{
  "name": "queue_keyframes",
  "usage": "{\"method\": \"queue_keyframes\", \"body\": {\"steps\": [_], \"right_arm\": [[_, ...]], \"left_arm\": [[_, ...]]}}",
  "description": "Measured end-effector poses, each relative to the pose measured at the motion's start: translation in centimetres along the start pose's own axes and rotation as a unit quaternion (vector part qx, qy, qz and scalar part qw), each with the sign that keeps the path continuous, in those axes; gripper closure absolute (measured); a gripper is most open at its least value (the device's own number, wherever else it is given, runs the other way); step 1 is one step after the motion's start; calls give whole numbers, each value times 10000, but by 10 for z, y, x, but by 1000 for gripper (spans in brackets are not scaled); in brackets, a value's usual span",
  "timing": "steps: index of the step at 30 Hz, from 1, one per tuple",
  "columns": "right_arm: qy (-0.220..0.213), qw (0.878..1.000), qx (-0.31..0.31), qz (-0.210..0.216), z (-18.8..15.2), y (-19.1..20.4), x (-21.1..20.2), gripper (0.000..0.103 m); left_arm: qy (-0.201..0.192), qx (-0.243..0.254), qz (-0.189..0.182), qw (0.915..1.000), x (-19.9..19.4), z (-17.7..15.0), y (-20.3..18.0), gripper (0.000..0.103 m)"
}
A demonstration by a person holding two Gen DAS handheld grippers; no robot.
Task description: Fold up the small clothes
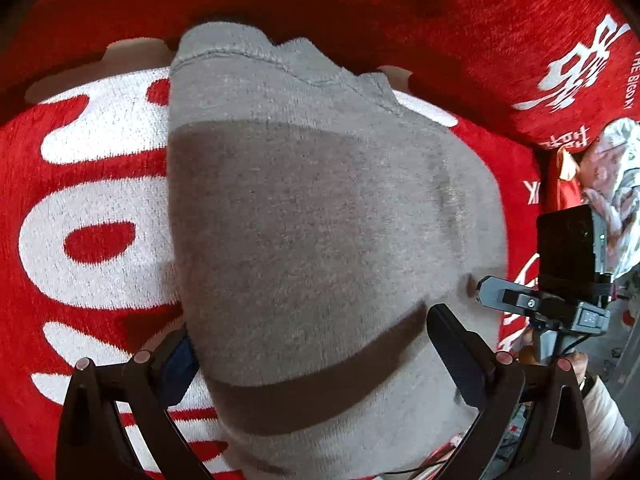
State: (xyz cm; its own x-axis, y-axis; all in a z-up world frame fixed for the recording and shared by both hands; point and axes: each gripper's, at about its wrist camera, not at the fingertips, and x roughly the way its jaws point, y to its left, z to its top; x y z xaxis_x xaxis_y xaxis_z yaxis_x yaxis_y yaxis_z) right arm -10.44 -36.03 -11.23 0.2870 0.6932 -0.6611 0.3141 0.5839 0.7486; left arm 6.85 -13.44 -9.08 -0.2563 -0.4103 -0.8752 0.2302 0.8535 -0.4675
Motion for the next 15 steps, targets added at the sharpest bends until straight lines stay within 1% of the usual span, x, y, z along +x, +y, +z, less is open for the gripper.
{"method": "queue_keyframes", "body": {"steps": [2,3,4,5,6,7,8,10,12,15], "right_arm": [[-27,9999,89,125,-2,-3,2,32],[-54,9996,209,165,-2,-5,2,32],[-66,9993,311,180,-3,-7,2,38],[-34,9992,356,152,-4,-8,2,56],[29,9989,432,165,-7,-9,4,63],[-14,9986,473,238,-9,-9,3,66],[-81,9983,490,297,-11,-7,3,69],[-192,9971,515,523,-15,-2,1,70],[-261,9932,615,954,-21,5,0,71],[-291,9902,586,1235,-25,21,3,71]], "left_arm": [[-26,17,87,10000,3,0,-4,0],[-70,19,140,9999,2,-1,-6,3],[-126,24,216,9997,2,-2,-8,11],[-170,55,255,9995,0,-4,-7,15],[-214,91,247,9994,-2,-5,-8,21],[-255,105,226,9994,-6,-7,-8,30],[-296,118,207,9993,-10,-9,-7,34],[-362,175,129,9991,-18,-12,-8,46],[-415,234,7,9989,-27,-15,-10,49],[-521,304,-247,9979,-42,-22,-18,49]]}}
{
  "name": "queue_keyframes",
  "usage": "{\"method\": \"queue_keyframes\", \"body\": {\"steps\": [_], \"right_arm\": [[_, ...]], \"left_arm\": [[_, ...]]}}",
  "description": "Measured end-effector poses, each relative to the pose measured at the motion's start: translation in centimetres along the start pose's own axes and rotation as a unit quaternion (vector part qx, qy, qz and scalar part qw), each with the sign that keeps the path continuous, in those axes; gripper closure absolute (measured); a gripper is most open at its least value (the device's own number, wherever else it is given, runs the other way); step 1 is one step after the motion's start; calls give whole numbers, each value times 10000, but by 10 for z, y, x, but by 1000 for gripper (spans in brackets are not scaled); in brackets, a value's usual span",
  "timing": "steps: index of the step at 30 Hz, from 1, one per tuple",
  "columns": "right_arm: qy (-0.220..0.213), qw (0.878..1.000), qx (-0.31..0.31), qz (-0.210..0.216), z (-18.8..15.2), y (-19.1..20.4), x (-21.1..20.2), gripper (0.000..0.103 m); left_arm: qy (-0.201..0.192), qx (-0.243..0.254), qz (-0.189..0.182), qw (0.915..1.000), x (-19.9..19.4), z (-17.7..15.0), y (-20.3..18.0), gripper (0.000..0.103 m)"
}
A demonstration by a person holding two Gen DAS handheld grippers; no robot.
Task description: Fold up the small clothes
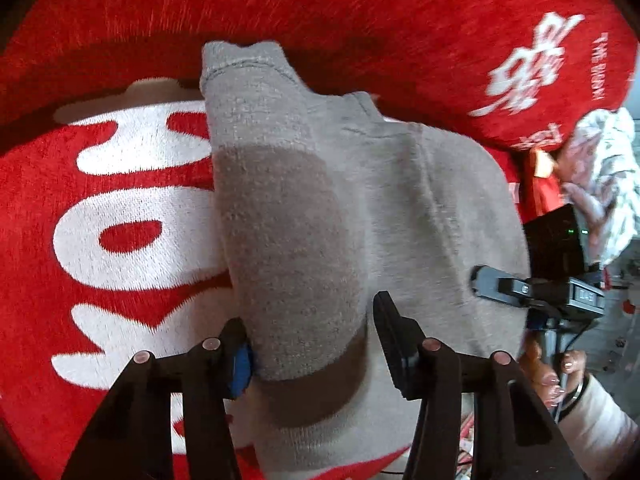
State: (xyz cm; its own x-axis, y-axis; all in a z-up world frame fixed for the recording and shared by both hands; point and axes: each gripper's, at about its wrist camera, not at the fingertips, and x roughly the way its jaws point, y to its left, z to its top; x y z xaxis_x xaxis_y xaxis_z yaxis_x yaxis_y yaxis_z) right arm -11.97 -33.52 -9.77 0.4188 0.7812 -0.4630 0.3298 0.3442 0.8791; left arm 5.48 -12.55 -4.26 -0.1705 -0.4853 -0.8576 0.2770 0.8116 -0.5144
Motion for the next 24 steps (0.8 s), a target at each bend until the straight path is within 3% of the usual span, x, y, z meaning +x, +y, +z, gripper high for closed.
{"method": "queue_keyframes", "body": {"steps": [6,12,17,21,24], "right_arm": [[35,9993,-47,357,-28,32,14,71],[164,9980,17,609,-70,57,32,71],[327,9962,216,774,-103,56,68,71],[410,9947,511,797,-124,39,109,71],[373,9961,617,500,-126,29,133,71]], "left_arm": [[-256,62,-158,9995,-37,-21,-10,49],[-410,-69,-156,9990,-84,-59,10,49],[-316,-70,200,9993,-120,-101,63,49],[-255,-312,418,9983,-116,-118,106,49],[-266,-558,659,9959,-106,-123,136,48]]}}
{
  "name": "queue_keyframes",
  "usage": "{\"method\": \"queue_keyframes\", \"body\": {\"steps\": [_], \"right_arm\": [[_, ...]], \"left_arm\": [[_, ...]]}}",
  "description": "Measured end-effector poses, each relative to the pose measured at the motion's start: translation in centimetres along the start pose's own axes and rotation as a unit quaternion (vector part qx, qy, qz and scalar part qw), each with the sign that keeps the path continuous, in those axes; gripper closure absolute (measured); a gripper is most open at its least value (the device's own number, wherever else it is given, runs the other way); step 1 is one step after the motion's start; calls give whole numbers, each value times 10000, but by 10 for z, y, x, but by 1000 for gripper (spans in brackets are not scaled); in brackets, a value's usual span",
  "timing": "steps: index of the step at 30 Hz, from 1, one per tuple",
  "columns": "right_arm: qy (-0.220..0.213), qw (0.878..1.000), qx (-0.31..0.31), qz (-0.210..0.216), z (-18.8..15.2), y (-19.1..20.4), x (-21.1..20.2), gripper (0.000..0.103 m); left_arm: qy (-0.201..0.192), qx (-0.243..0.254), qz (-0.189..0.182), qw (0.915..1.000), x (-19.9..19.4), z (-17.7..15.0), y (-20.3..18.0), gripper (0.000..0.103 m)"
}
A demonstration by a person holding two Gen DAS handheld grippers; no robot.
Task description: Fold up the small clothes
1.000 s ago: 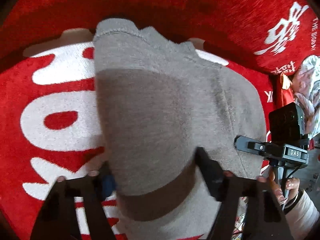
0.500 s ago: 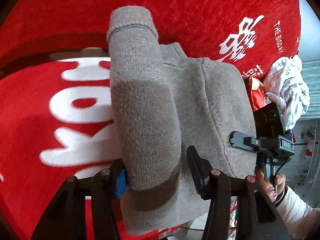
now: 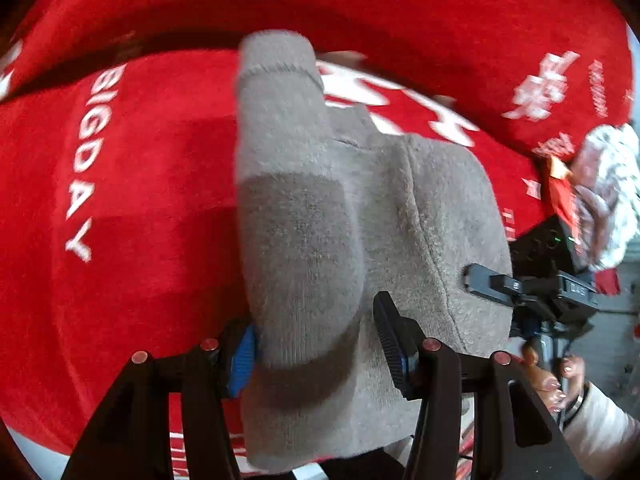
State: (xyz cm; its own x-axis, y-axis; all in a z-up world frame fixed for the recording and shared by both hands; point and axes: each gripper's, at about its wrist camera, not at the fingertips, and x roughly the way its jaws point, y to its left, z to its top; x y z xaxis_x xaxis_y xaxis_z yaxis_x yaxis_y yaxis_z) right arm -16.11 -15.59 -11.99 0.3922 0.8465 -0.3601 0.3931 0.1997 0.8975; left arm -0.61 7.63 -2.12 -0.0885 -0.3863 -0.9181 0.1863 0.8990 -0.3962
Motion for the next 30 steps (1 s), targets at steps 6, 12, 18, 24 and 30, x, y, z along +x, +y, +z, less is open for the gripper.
{"method": "queue_keyframes", "body": {"steps": [6,12,18,24,30], "right_arm": [[-498,9878,-210,-1461,18,-2,-21,67],[-1002,9758,-604,-1849,15,21,-56,50],[-566,9706,-957,-2134,15,27,-18,95],[-541,9094,-2023,-3593,20,55,4,95],[-449,9015,-1957,-3833,29,31,7,95]], "left_arm": [[-407,-222,623,9970,-9,-6,40,33],[-739,-119,1007,9921,-35,-15,51,33],[-715,119,1147,9908,-35,-25,39,33],[-513,276,1207,9910,-23,-37,36,33],[-548,270,1376,9886,-22,-45,37,33]]}}
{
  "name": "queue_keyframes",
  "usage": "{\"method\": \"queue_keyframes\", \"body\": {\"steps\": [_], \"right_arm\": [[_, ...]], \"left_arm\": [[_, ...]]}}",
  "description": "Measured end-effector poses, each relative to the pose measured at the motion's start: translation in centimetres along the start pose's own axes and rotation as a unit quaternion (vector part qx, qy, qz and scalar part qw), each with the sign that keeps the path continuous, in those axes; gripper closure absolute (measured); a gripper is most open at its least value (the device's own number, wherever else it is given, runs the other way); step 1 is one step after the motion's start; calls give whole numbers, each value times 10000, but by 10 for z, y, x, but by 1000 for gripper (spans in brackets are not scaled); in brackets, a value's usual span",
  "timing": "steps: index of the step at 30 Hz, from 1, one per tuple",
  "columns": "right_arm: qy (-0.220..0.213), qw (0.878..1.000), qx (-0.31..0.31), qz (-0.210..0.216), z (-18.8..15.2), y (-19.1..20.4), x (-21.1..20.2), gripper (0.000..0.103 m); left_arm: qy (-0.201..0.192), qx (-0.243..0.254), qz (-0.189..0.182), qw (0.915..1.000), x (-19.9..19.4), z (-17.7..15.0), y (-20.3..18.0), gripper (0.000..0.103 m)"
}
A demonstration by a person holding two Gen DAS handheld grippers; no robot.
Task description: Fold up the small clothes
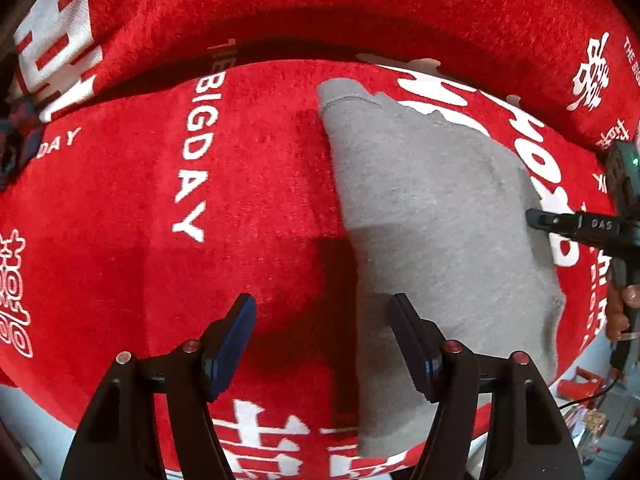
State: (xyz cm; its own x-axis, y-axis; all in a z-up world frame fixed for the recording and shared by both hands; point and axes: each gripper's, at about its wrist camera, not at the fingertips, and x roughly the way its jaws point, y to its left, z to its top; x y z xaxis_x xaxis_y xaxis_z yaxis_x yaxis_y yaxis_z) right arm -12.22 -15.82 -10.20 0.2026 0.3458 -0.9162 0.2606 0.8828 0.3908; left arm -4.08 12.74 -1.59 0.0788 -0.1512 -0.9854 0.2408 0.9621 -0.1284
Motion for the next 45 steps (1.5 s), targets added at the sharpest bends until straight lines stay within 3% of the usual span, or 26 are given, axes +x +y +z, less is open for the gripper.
{"method": "queue_keyframes", "body": {"steps": [5,11,15,16,18,21,23,27,38,41,42,44,45], "right_arm": [[-165,9984,313,-439,-14,6,-20,92],[-392,9987,100,-308,-63,35,-50,92],[-34,9995,-237,-216,-101,56,-37,92],[48,9990,-307,-307,-106,57,-32,92],[239,9971,-381,-619,-113,59,-12,92],[244,9962,-387,-737,-117,52,0,92],[207,9959,-407,-784,-116,49,2,99],[138,9962,-362,-777,-120,41,0,103],[385,9960,259,-763,-130,26,-12,103],[387,9945,480,-843,-134,26,-23,98],[359,9943,526,-857,-135,28,-29,98],[278,9947,545,-829,-139,33,-37,97],[246,9948,542,-832,-139,37,-41,97]], "left_arm": [[6,101,-64,9999,-13,-7,3,33],[179,387,-79,9991,-6,-23,-19,33],[123,599,155,9980,7,-33,-27,31],[88,604,221,9979,7,-34,-27,25],[88,596,239,9979,7,-33,-26,24],[114,588,193,9980,6,-33,-24,24],[104,616,205,9978,5,-34,-24,24],[149,528,183,9983,3,-37,-24,24],[236,442,233,9985,-19,-42,-28,24],[148,269,168,9994,-27,-41,-25,24],[61,187,114,9997,-31,-41,-24,23],[6,52,20,10000,-36,-40,-22,0],[-57,-17,46,10000,-40,-39,-21,0]]}}
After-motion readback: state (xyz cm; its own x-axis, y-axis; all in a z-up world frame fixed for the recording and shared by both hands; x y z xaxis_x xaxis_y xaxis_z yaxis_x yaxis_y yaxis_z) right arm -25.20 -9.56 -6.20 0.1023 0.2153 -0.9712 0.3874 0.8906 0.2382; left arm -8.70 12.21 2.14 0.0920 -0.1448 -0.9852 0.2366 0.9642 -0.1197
